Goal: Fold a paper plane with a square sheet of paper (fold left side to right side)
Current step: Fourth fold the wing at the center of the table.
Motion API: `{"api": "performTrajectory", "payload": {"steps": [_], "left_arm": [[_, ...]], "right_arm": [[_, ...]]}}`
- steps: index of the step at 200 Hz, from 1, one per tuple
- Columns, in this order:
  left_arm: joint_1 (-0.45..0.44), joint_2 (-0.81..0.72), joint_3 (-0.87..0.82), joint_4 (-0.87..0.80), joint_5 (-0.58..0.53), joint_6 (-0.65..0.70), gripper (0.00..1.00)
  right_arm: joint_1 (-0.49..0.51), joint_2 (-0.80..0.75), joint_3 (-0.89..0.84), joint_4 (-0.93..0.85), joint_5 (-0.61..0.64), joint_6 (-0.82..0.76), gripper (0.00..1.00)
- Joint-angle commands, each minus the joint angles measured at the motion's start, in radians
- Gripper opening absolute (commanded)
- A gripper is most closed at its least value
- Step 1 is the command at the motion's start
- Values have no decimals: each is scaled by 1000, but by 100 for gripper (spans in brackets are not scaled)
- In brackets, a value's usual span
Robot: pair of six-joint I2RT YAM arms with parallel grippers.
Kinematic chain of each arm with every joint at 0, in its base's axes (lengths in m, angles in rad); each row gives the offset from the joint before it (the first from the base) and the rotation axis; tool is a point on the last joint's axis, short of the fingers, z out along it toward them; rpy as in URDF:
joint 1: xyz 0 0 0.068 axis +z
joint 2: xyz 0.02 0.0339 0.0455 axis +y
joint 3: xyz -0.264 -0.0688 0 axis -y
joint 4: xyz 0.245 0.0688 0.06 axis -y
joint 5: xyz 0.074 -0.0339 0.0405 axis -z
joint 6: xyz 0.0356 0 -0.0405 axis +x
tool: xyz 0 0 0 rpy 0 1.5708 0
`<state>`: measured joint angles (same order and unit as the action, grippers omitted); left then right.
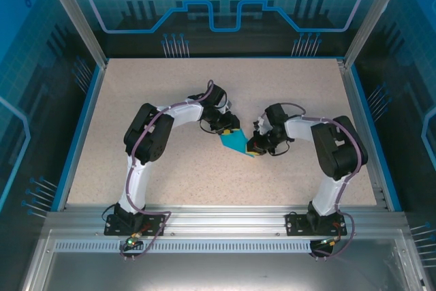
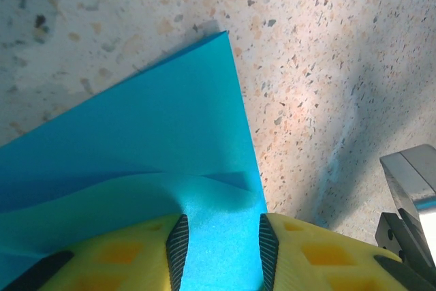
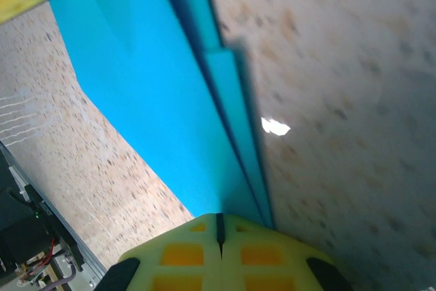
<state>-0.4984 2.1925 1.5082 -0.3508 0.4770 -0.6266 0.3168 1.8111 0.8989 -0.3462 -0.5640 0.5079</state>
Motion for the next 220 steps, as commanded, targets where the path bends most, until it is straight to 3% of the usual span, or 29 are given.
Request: {"api": "performTrajectory", "payload": {"steps": [1, 55, 134, 220], "left_arm": [[7, 38, -28, -64, -54, 15, 39], [-4, -29, -17, -62, -39, 24, 39], [-99, -178, -59, -75, -41, 35, 40], [-138, -94, -46, -21, 0, 11, 39]], "right_arm": [[-34, -9, -86, -149, 58, -35, 4], [-52, 46, -89, -86, 57, -17, 3], [-54, 55, -79, -82, 76, -9, 1], [-55, 64, -76, -81, 76, -11, 1]]}}
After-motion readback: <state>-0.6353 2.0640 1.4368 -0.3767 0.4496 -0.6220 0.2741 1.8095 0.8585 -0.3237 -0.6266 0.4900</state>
